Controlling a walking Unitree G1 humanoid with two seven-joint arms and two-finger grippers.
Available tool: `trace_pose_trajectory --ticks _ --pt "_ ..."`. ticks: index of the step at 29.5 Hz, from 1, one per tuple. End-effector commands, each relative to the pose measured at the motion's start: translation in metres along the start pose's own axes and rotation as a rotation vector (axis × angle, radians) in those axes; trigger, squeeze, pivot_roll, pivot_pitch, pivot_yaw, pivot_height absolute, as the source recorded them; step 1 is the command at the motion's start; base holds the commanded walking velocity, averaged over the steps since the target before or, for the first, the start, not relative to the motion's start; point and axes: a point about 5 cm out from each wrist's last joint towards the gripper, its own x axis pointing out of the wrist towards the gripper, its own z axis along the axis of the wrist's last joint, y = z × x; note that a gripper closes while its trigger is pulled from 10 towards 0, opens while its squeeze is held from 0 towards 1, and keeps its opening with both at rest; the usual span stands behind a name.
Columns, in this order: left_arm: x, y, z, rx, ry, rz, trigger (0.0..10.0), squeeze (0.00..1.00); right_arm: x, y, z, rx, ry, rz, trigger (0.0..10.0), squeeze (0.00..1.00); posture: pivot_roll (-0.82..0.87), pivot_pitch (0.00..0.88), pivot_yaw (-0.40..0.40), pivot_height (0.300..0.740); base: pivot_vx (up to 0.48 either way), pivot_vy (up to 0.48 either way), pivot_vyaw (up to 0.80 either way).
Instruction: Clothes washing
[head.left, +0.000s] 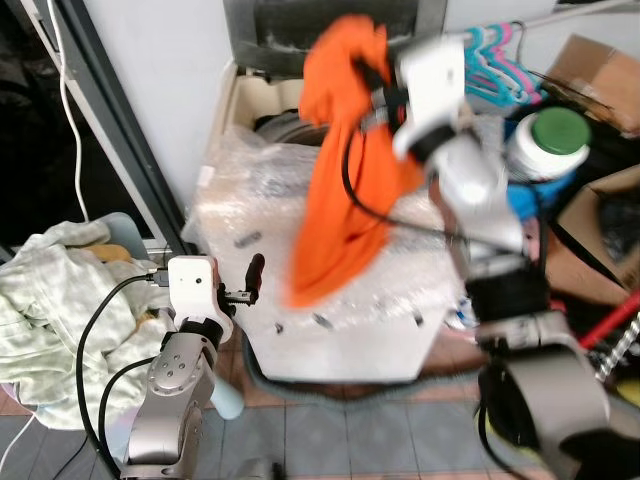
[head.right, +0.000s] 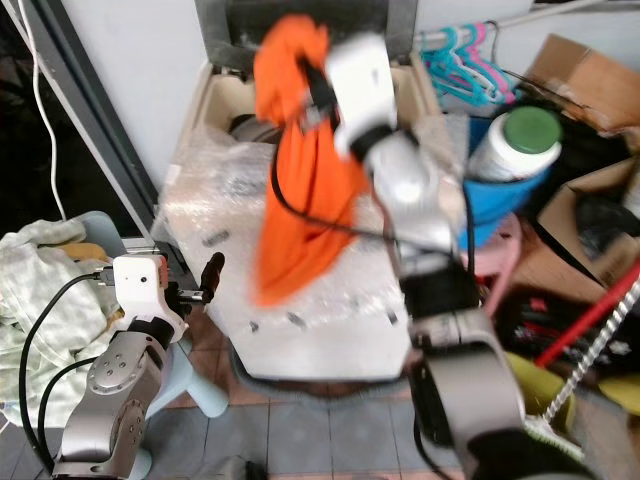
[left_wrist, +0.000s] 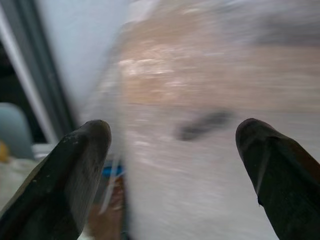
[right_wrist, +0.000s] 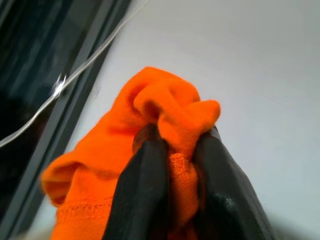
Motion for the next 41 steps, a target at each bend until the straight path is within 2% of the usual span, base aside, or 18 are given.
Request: trace_pose_trajectory --ticks 1,4,7,8,10,11,12,14,17,18,19,20,22,23,24,30,35,41 --pt "0.001 -0.002 0.002 0.003 -0.007 -0.005 10.0 0.00 0.002 -0.027 0.009 -0.019 -0.051 -0.119 10.0 0.00 -0.05 0.000 0.032 0.740 0.311 0.000 0.00" --pt "0.001 -0.002 0.001 0.003 -0.001 0.006 10.0 0.00 0.006 -0.040 0.017 -0.035 -0.083 -0.174 10.0 0.00 -0.05 0.000 0.029 0.740 0.090 0.000 0.00" --pt "0.002 -0.001 0.000 0.001 0.002 0.013 10.0 0.00 0.003 -0.033 0.006 -0.027 -0.058 -0.150 10.0 0.00 -0.05 0.000 0.023 0.740 0.000 0.000 0.00" --pt "0.002 -0.002 0.000 0.000 0.004 0.013 10.0 0.00 -0.004 -0.020 -0.008 -0.007 -0.012 -0.113 10.0 0.00 -0.05 0.000 0.023 0.740 0.000 0.000 0.00" --pt "0.003 -0.002 0.000 0.000 0.004 0.014 10.0 0.00 -0.011 -0.008 -0.019 0.007 0.023 -0.075 10.0 0.00 -0.05 0.000 0.023 0.740 0.000 0.000 0.00" --pt "0.003 -0.002 0.000 0.001 0.004 0.015 10.0 0.00 -0.024 0.009 -0.036 0.021 0.102 -0.019 10.0 0.00 -0.05 0.000 0.025 0.740 0.000 0.000 0.00" --pt "0.003 -0.002 0.001 0.001 0.004 0.015 10.0 0.00 -0.029 0.015 -0.043 0.025 0.135 -0.001 10.0 0.00 -0.05 0.000 0.025 0.740 0.000 0.000 0.00" --pt "0.002 -0.002 0.000 -0.001 0.006 0.017 10.0 0.00 -0.053 0.034 -0.067 0.060 0.272 0.061 10.0 0.00 -0.05 0.000 0.027 0.740 0.000 0.000 0.00" --pt "0.002 -0.002 0.000 -0.006 0.011 0.016 10.0 0.00 -0.073 0.045 -0.083 0.127 0.373 0.083 10.0 0.00 -0.05 0.000 0.029 0.740 0.000 0.000 0.00" --pt "0.002 -0.002 0.000 -0.006 0.014 0.015 10.0 0.00 -0.081 0.047 -0.088 0.148 0.403 0.082 10.0 0.35 -0.05 0.000 0.029 0.740 0.000 0.000 0.00" --pt "0.003 -0.002 -0.001 0.001 0.023 0.019 10.0 0.00 -0.094 0.048 -0.093 0.183 0.441 0.058 10.0 1.00 -0.06 0.000 0.030 0.740 0.000 0.000 0.00" --pt "0.004 -0.002 -0.002 0.004 0.029 0.021 10.0 0.00 -0.102 0.048 -0.095 0.194 0.456 0.044 10.0 1.00 -0.06 0.000 0.031 0.740 0.000 0.000 0.00" --pt "0.005 -0.003 -0.002 0.003 0.029 0.019 10.0 0.00 -0.108 0.047 -0.094 0.177 0.458 0.036 10.0 1.00 -0.06 0.000 0.031 0.740 0.000 0.000 0.00" --pt "0.005 -0.003 -0.001 0.004 0.028 0.017 10.0 0.00 -0.113 0.045 -0.091 0.116 0.434 0.023 10.0 1.00 -0.06 0.000 0.031 0.740 0.000 0.000 0.00" --pt "0.006 -0.003 -0.001 0.008 0.027 0.016 10.0 0.00 -0.116 0.044 -0.088 0.103 0.416 0.004 10.0 1.00 -0.06 0.000 0.028 0.740 0.000 0.000 0.00" --pt "0.006 -0.002 -0.001 0.022 0.023 0.031 10.0 0.00 -0.129 0.038 -0.074 0.115 0.373 -0.087 10.0 1.00 -0.05 0.000 0.019 0.740 0.000 0.000 0.00" --pt "0.006 0.000 0.000 0.027 0.024 0.037 10.0 0.00 -0.146 0.052 -0.070 0.161 0.397 -0.069 10.0 1.00 -0.06 0.000 0.031 0.740 0.000 0.000 0.00" --pt "0.009 0.000 0.004 0.018 0.014 0.061 10.0 0.00 -0.157 0.062 -0.065 0.186 0.410 -0.063 10.0 1.00 -0.06 0.000 0.038 0.740 0.000 0.000 0.00"
